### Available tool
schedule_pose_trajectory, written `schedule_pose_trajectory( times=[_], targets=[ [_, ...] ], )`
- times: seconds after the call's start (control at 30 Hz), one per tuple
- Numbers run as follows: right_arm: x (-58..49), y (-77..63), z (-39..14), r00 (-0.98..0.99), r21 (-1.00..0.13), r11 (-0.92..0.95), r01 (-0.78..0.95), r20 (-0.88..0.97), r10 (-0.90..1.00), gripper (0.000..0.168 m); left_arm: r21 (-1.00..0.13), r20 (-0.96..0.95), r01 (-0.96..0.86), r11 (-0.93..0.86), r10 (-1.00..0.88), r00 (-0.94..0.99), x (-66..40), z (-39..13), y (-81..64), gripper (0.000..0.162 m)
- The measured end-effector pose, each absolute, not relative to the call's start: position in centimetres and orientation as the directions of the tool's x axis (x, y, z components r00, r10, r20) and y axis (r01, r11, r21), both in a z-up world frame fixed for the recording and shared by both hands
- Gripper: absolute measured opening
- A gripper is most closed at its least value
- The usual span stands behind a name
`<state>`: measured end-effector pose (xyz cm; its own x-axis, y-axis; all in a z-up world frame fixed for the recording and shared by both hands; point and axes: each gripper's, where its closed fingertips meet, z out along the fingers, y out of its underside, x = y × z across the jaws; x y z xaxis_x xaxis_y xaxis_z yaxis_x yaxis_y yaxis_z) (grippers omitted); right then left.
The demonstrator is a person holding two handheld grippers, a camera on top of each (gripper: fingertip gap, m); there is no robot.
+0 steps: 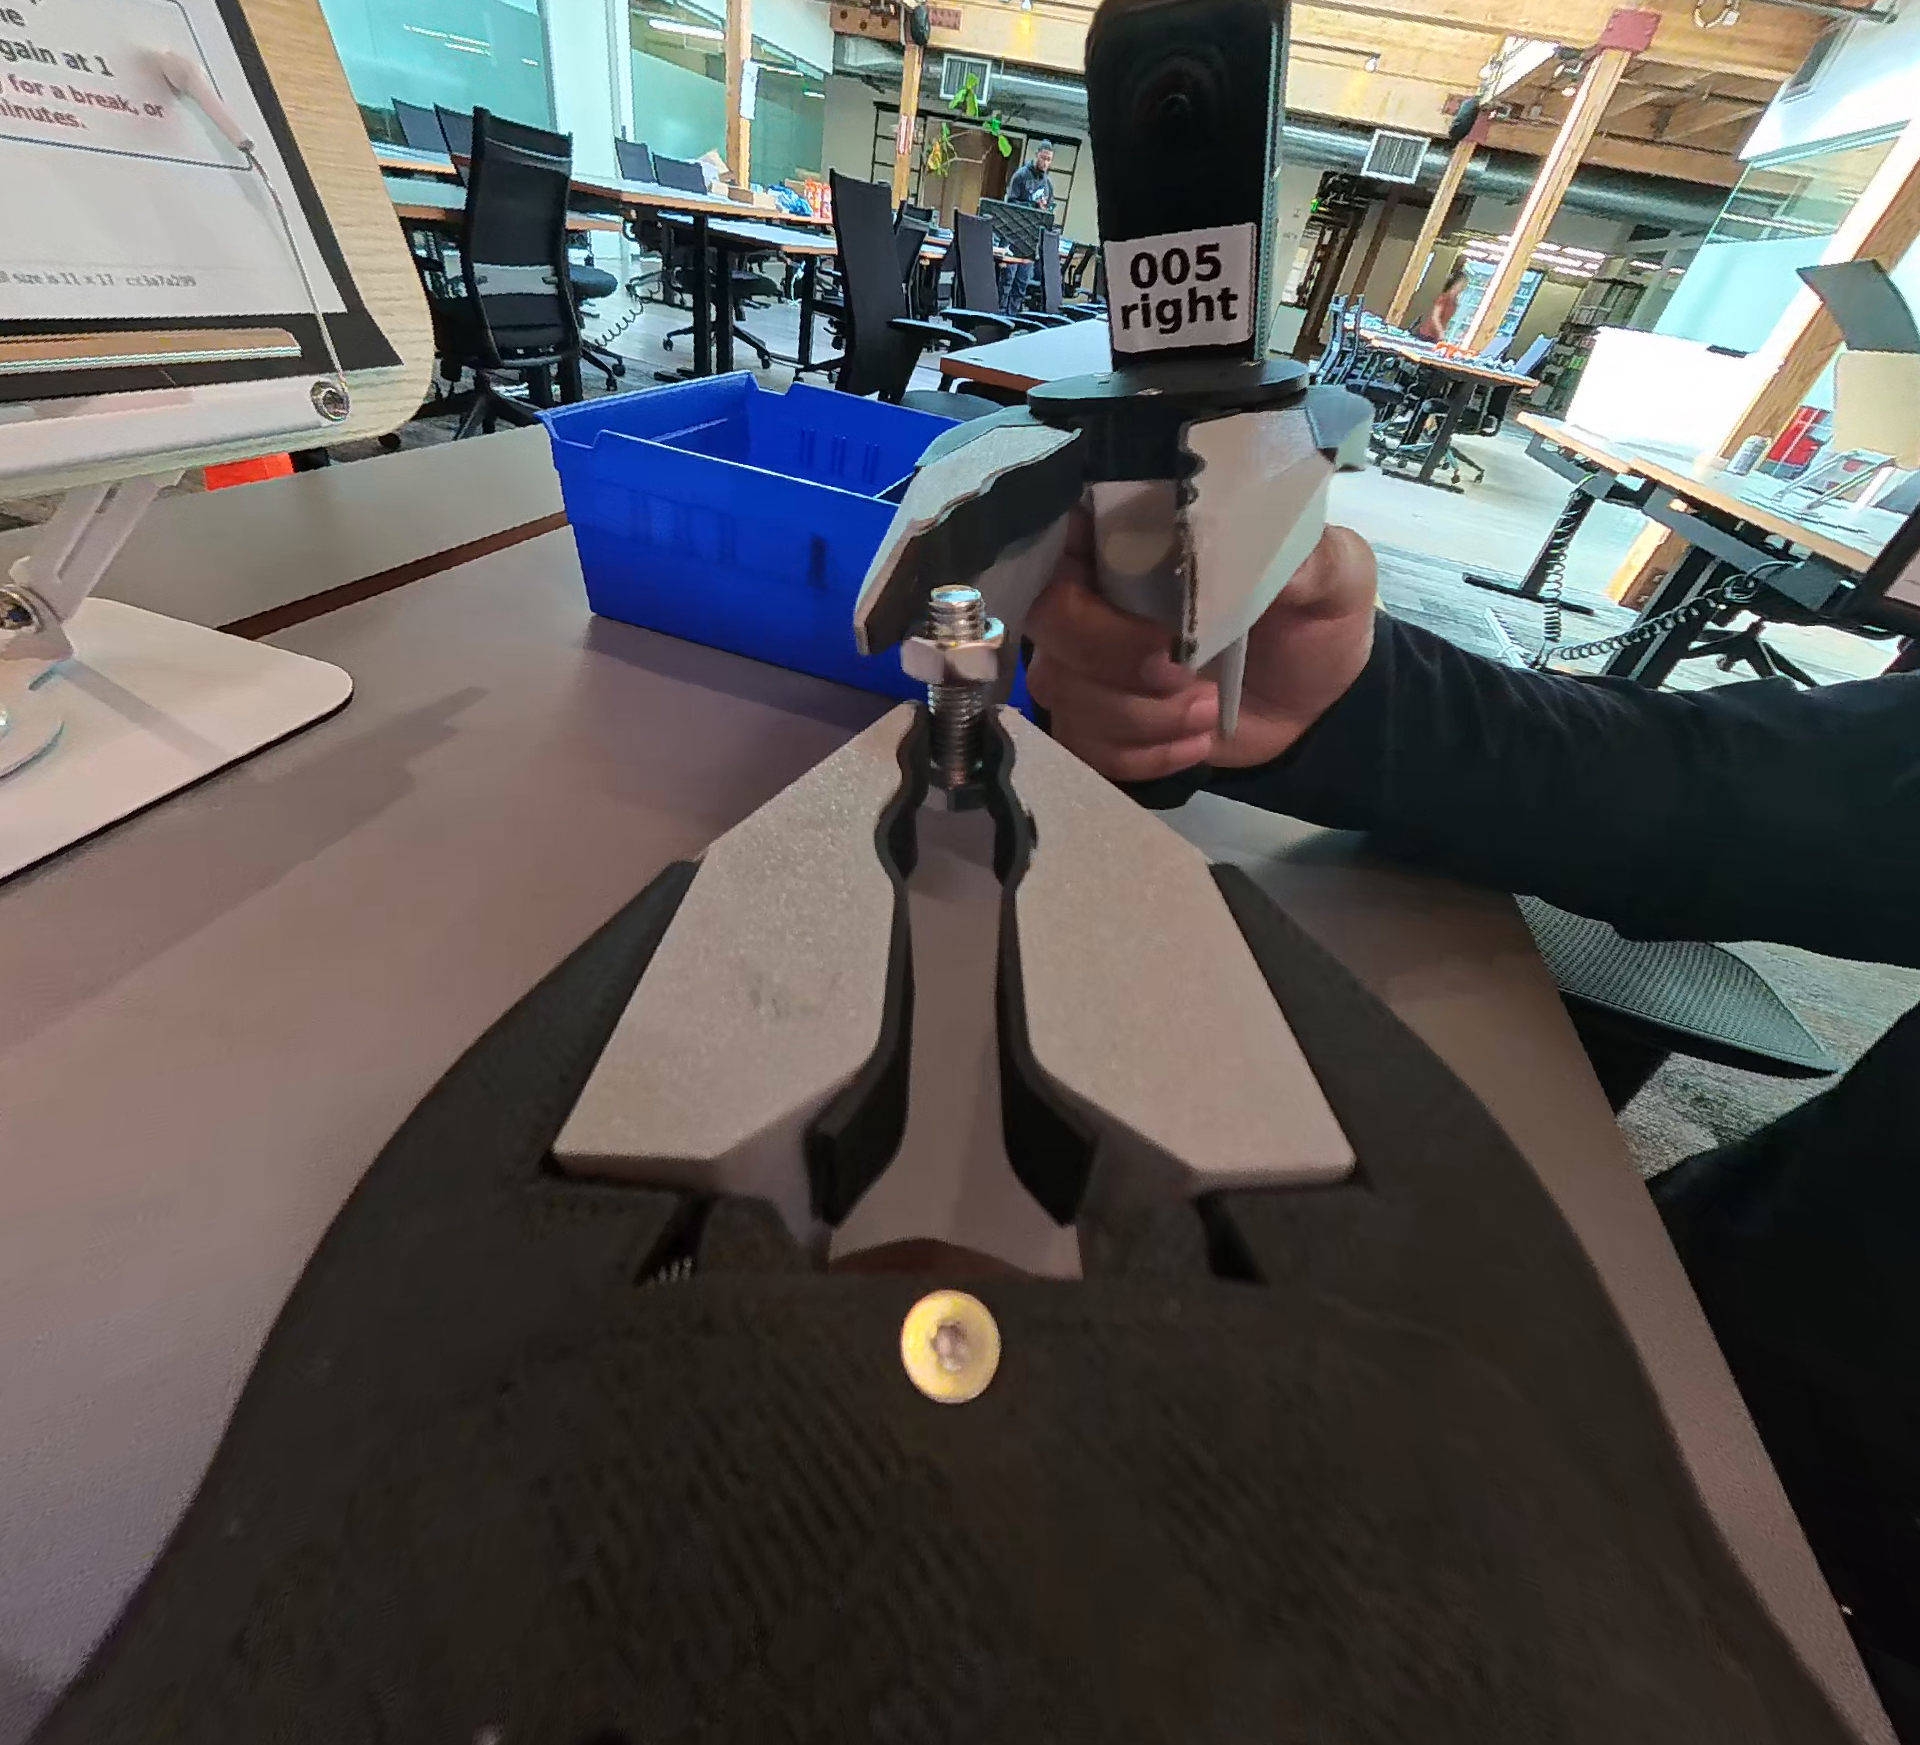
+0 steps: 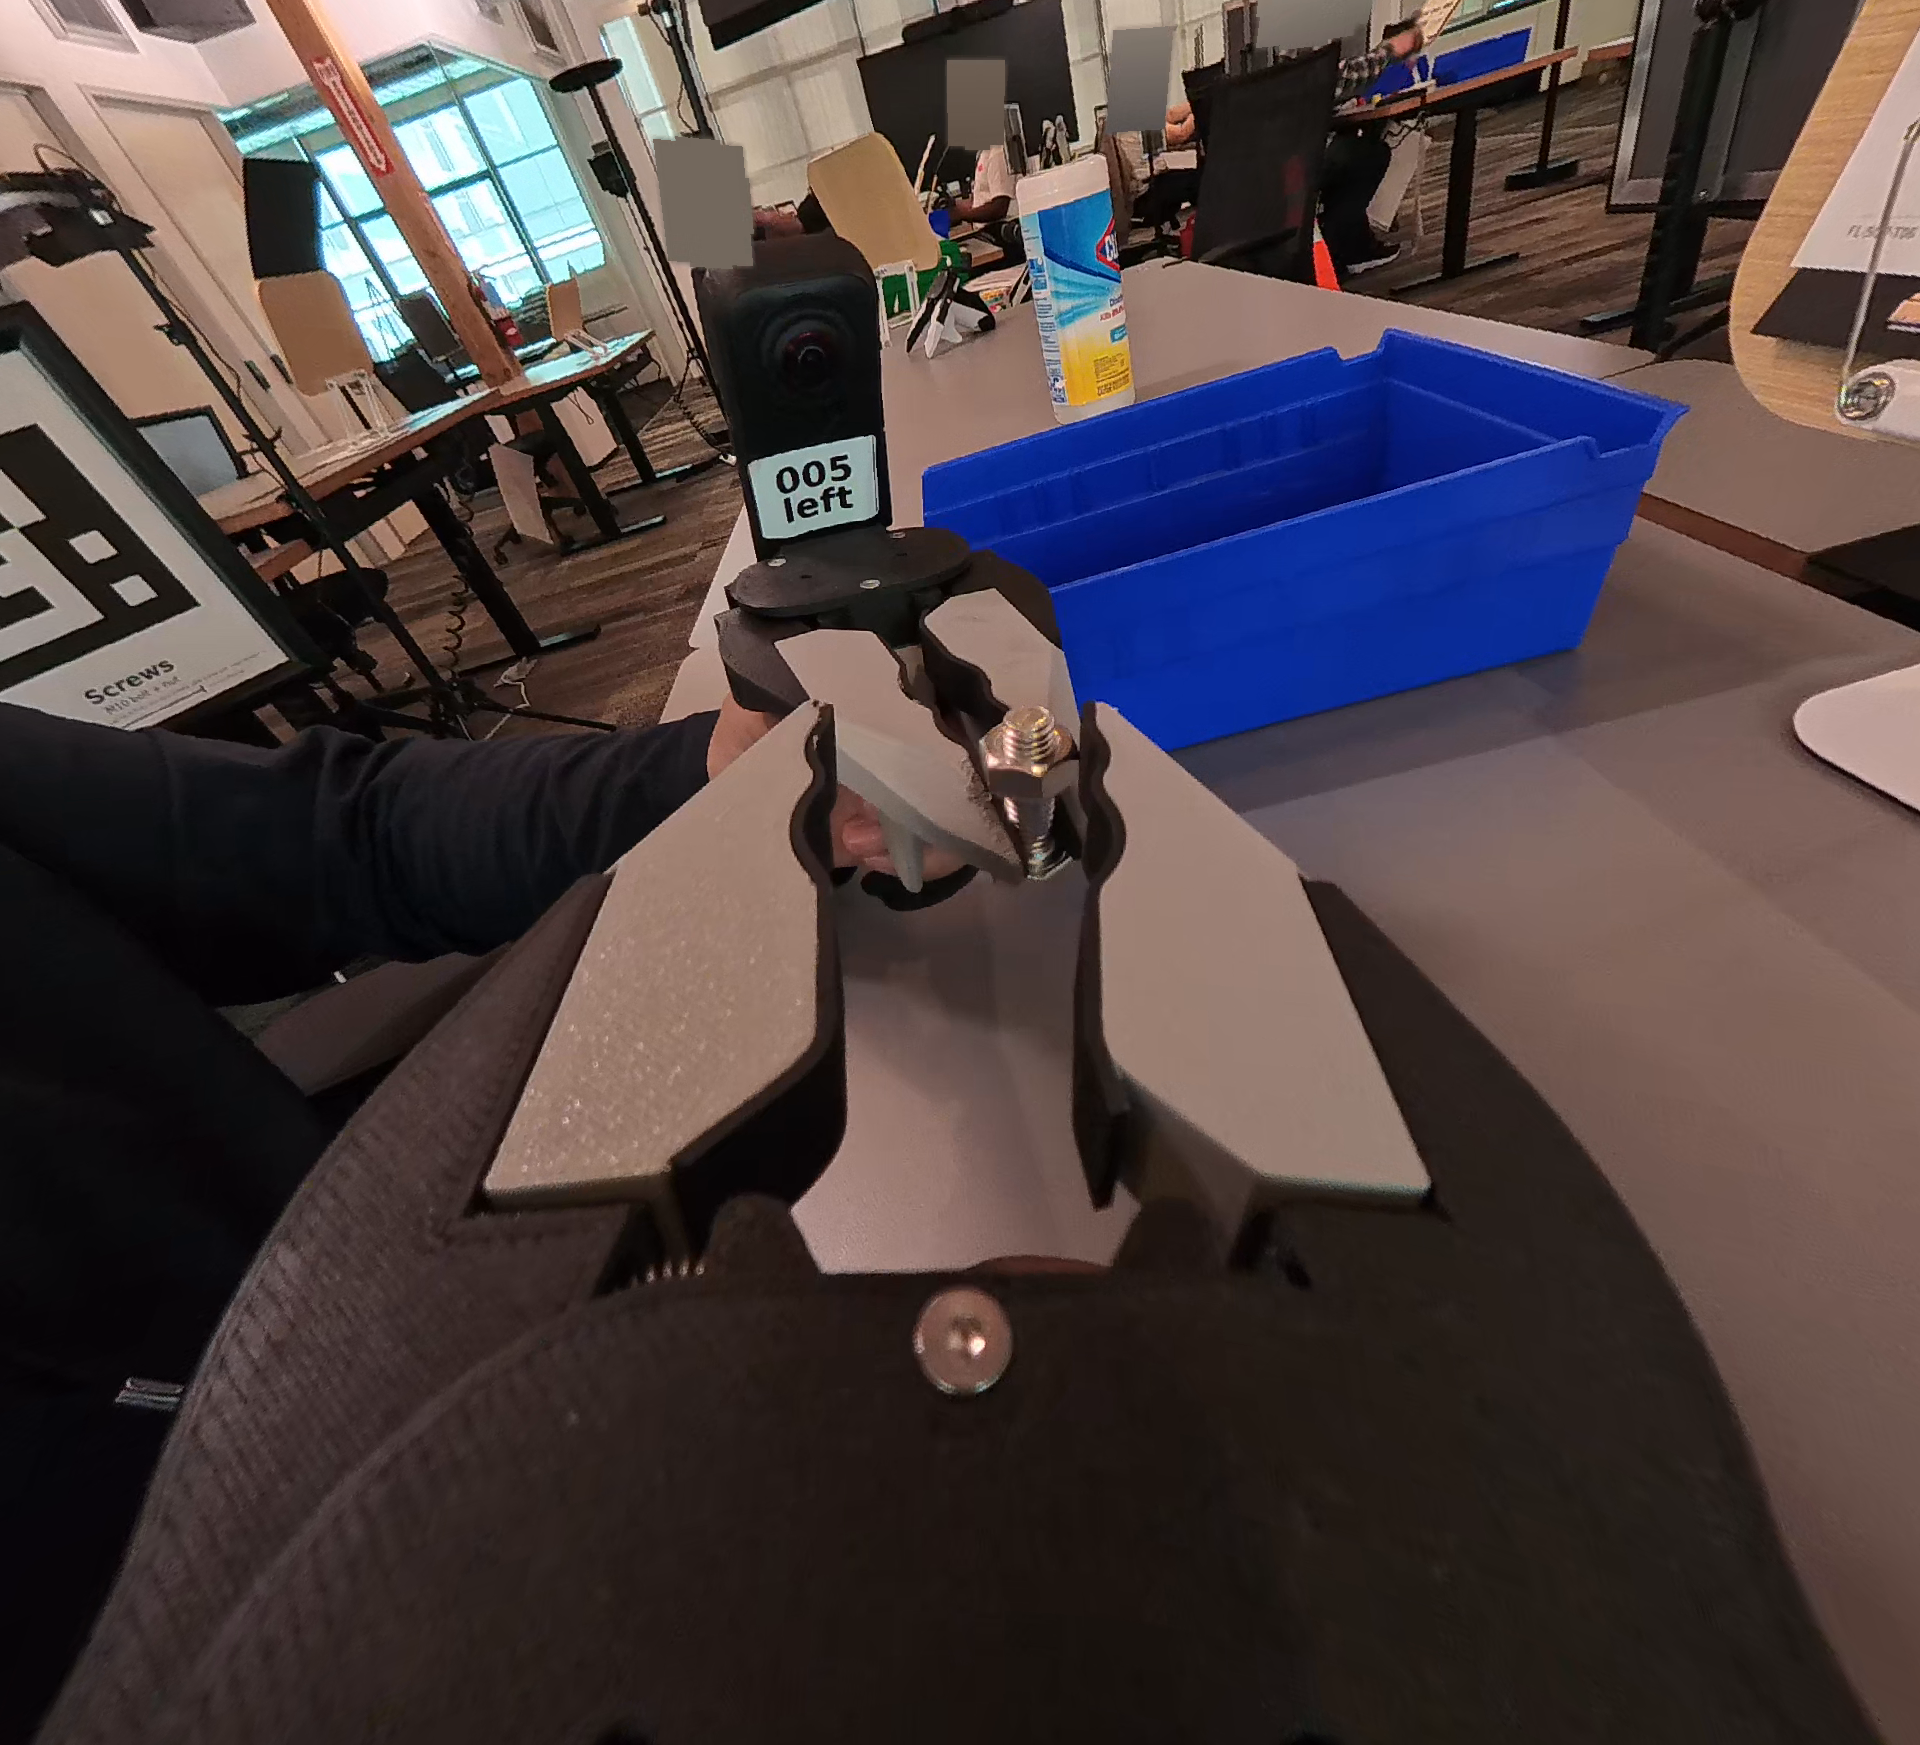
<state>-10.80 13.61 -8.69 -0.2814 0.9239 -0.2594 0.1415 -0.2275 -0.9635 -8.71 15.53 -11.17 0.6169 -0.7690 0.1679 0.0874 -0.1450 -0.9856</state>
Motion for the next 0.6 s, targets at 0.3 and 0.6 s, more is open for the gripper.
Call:
schedule_pose_trajectory(
  times=[0.3, 0.6],
  targets=[
    [-11.0, 13.8, -9.3, -0.26, -0.961, -0.23, 0.153, -0.263, 0.929, 0.036, -0.987, 0.158, 0.069, -0.147, -0.776, 0.611, -8.2, -11.6, 15.5, 0.006],
    [-10.9, 14.5, -9.5, -0.239, -0.955, -0.253, 0.154, -0.284, 0.929, 0.012, -0.988, 0.149, 0.058, -0.143, -0.784, 0.602, -7.7, -11.6, 15.2, 0.006]
  ],
)
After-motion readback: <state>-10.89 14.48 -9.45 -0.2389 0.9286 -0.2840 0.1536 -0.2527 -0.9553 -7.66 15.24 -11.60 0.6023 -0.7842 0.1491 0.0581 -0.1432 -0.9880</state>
